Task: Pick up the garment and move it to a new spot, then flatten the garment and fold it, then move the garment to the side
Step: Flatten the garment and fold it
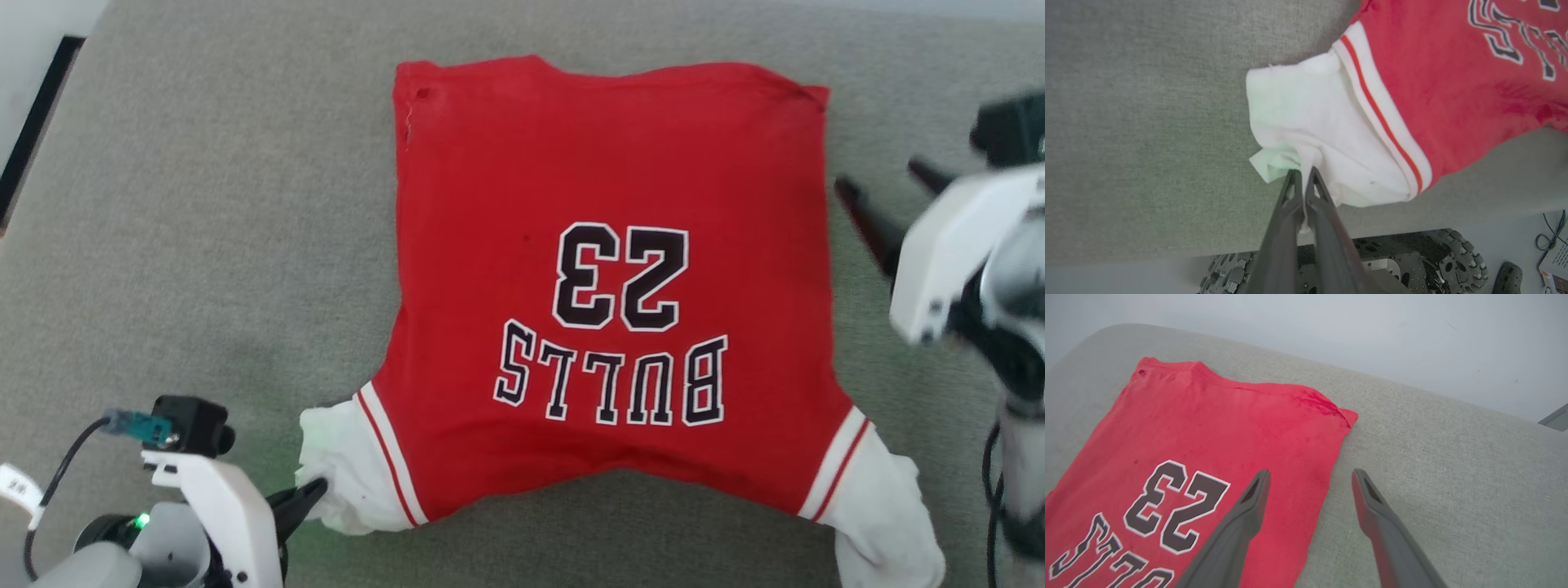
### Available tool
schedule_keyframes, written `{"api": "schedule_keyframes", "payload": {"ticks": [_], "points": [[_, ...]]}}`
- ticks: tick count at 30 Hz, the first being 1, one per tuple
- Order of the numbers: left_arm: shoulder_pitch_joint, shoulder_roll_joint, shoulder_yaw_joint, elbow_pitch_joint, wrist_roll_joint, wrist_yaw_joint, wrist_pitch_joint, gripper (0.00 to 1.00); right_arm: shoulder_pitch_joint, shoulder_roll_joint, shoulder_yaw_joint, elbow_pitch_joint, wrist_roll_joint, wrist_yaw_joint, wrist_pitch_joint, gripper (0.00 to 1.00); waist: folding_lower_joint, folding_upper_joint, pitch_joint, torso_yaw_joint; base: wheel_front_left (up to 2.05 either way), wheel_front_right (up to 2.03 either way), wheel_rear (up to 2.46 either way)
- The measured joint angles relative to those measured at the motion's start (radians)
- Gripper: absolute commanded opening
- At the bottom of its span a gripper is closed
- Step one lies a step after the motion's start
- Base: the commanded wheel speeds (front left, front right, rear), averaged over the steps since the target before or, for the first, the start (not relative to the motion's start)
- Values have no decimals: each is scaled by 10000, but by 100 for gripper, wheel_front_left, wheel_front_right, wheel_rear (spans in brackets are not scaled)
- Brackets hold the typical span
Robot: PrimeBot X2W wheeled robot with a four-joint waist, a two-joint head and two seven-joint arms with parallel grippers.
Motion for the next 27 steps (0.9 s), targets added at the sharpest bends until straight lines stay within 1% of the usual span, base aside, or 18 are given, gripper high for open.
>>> {"api": "schedule_keyframes", "payload": {"ticks": [4,11,15,17,21,24,25,26,27], "points": [[-444,-276,-125,180,245,-192,132,0,-1569,-337,201,1950,-21,0,-575,100,0,0,290,325,0,0,0],[-1151,-819,-355,568,485,-591,364,0,-3770,-899,476,5338,-497,2,-698,100,0,0,829,959,0,0,0],[-1476,-1112,-472,848,550,-800,451,0,-4660,-1118,439,7072,-934,0,-330,100,0,0,1138,1299,0,0,0],[-1606,-1218,-506,978,566,-903,512,0,-4982,-1110,347,7810,-1070,0,-10,100,0,0,1270,1448,0,0,0],[-1778,-1452,-568,1237,573,-1062,531,0,-5624,-1012,90,8851,-1149,0,527,100,0,0,1457,1679,0,0,0],[-1870,-1549,-593,1438,573,-1141,575,0,-5996,-1001,96,9425,-1358,-2,1076,100,0,0,1490,1771,0,0,0],[-1905,-1584,-600,1490,573,-1149,612,0,-6072,-999,153,9528,-1432,-2,1208,57,0,0,1486,1781,0,0,0],[-1936,-1618,-600,1542,573,-1181,614,0,-6122,-999,182,9599,-1478,-2,1269,0,0,0,1475,1784,0,0,0],[-1954,-1645,-598,1590,570,-1206,614,0,-6136,-995,190,9647,-1523,-2,1296,0,0,0,1459,1780,0,0,0]]}}
